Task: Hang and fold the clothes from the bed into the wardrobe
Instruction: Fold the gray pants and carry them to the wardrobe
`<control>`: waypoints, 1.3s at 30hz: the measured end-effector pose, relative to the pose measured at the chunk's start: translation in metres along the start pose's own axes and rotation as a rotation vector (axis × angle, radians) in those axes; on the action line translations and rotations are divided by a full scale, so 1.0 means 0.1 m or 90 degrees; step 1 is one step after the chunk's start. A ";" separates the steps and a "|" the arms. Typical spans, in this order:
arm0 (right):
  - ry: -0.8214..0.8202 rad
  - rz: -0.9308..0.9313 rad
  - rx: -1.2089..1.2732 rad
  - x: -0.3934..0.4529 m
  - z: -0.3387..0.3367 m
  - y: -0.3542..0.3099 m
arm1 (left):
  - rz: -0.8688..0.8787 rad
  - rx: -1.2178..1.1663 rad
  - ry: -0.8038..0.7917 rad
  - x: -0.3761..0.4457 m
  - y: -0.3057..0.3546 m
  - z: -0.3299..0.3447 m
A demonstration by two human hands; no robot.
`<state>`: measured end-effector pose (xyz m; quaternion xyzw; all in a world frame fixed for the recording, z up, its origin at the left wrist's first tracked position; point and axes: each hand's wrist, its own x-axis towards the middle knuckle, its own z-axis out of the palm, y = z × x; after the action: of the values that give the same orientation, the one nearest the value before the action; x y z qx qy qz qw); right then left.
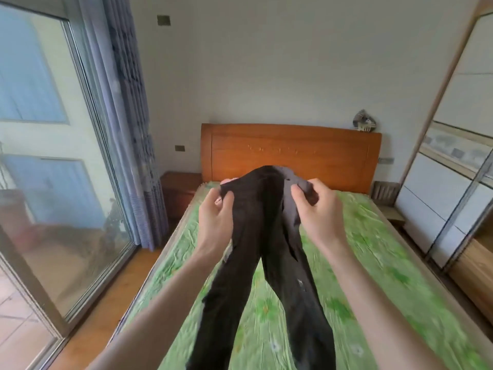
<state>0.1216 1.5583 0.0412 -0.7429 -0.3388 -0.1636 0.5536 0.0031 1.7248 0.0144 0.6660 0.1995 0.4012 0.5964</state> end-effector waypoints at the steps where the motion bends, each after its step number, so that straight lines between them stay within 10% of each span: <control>1: -0.001 -0.008 -0.001 -0.07 0.07 -0.01 | 0.003 -0.013 -0.026 -0.04 -0.01 0.10; 12: -0.194 0.005 0.224 -0.37 0.19 0.18 | 0.035 -0.032 -0.115 -0.22 0.04 0.40; 18: 0.071 0.045 0.120 -0.14 -0.11 0.53 | -0.002 -0.101 -0.189 -0.07 0.07 0.30; 23: -0.254 0.229 0.320 0.28 -0.39 0.59 | 0.021 -0.103 -0.211 0.20 0.10 0.22; 32: -0.059 -0.027 0.063 1.10 -0.49 0.02 | 0.145 0.042 -0.173 1.04 0.62 0.22; 39: -0.320 -0.020 0.005 1.69 -0.96 -0.50 | 0.220 0.160 -0.143 1.59 1.20 0.33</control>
<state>0.2211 1.5308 0.2136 -0.7529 -0.4778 0.0192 0.4522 0.0986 1.7972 0.1776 0.7998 0.0638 0.3927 0.4496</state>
